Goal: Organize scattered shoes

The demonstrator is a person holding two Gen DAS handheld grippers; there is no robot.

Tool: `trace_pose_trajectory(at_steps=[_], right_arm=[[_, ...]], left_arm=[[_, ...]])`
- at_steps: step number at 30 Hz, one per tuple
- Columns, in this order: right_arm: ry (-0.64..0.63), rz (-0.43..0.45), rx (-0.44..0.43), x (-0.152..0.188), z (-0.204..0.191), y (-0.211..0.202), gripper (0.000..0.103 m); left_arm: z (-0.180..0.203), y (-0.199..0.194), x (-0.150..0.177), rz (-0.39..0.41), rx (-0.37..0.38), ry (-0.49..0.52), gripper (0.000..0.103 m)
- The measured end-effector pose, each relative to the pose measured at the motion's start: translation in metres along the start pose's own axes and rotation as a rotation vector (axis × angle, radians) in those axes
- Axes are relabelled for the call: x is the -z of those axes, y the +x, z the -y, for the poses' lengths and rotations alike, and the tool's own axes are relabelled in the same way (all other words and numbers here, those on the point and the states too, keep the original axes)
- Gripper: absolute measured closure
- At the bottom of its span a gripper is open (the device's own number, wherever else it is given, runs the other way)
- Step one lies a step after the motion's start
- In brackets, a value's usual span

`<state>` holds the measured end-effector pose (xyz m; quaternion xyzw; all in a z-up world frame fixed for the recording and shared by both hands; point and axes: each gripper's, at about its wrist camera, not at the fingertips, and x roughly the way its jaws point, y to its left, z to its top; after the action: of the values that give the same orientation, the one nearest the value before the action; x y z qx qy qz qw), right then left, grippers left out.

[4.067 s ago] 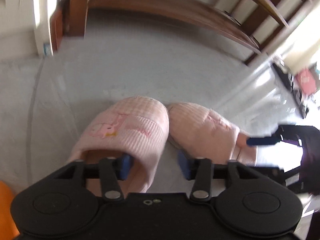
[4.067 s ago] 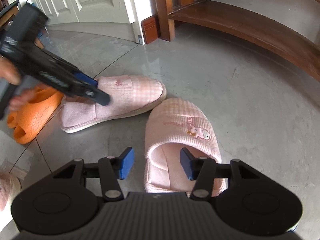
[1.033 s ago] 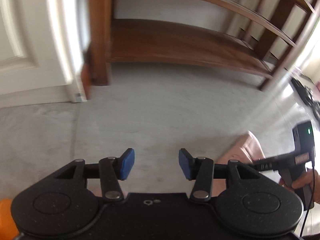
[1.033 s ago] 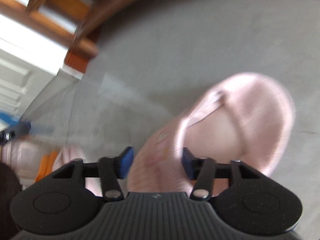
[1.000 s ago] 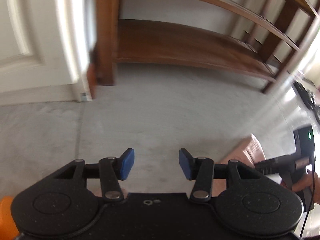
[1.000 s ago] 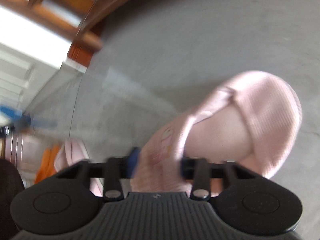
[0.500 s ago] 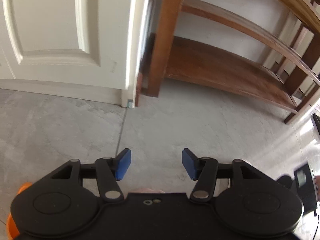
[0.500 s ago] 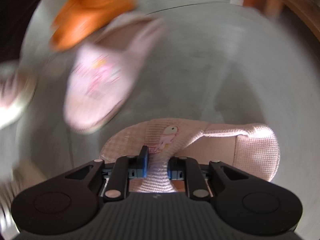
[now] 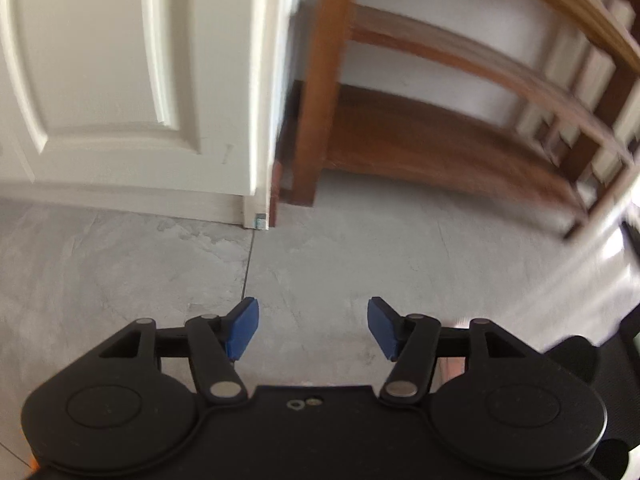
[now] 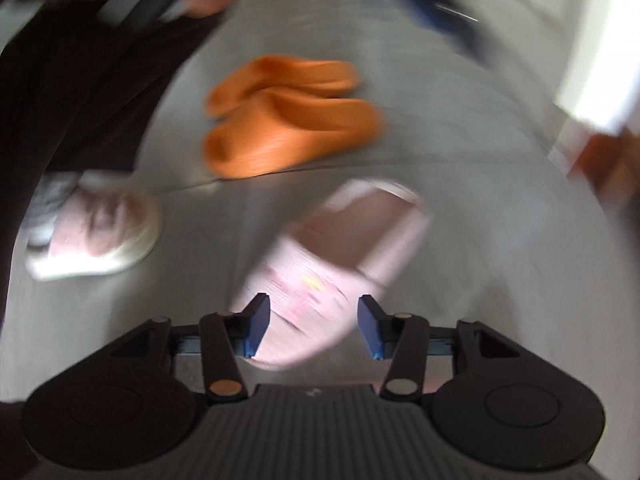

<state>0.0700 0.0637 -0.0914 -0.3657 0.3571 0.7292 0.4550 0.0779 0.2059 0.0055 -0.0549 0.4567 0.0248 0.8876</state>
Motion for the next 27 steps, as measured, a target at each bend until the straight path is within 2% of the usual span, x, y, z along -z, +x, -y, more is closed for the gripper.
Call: trace_pose_trajectory(at_steps=[4,8,9,11,12,15,22,23,27], right_arm=[[-0.111,-0.049,-0.065,-0.020,-0.002,0.024,0.050],[-0.182,-0.131,-0.127,-0.030,0.008,0.062,0.050],[-0.187,-0.137,-0.136,-0.032,0.010,0.067,0.050],[-0.174,-0.199,-0.209,-0.038,0.015,0.087,0.053],[-0.177,-0.221,-0.228,-0.038,0.015,0.094,0.066],[-0.162,-0.238,-0.267,-0.033,0.017,0.100,0.084],[0.105,-0.029,-0.229,-0.005,0.027,0.064,0.090],[0.206,0.042,-0.220,0.008,0.030,0.053,0.090],[0.434,0.196,-0.235,0.043,0.030,0.031,0.091]], left_arm=[[-0.002,0.002,0.007,-0.026,-0.013,0.015,0.043],[-0.013,-0.001,0.007,-0.023,-0.036,-0.019,0.043],[-0.016,-0.002,0.007,-0.020,-0.039,-0.028,0.043],[-0.021,-0.004,0.007,-0.017,-0.049,-0.043,0.043],[-0.023,-0.005,0.008,-0.018,-0.055,-0.050,0.043],[-0.030,-0.005,0.005,-0.020,-0.055,-0.086,0.043],[-0.025,-0.003,-0.006,0.033,-0.049,-0.074,0.042],[-0.022,-0.001,-0.007,0.037,-0.045,-0.067,0.042],[-0.013,0.010,-0.014,0.047,-0.018,-0.050,0.042]])
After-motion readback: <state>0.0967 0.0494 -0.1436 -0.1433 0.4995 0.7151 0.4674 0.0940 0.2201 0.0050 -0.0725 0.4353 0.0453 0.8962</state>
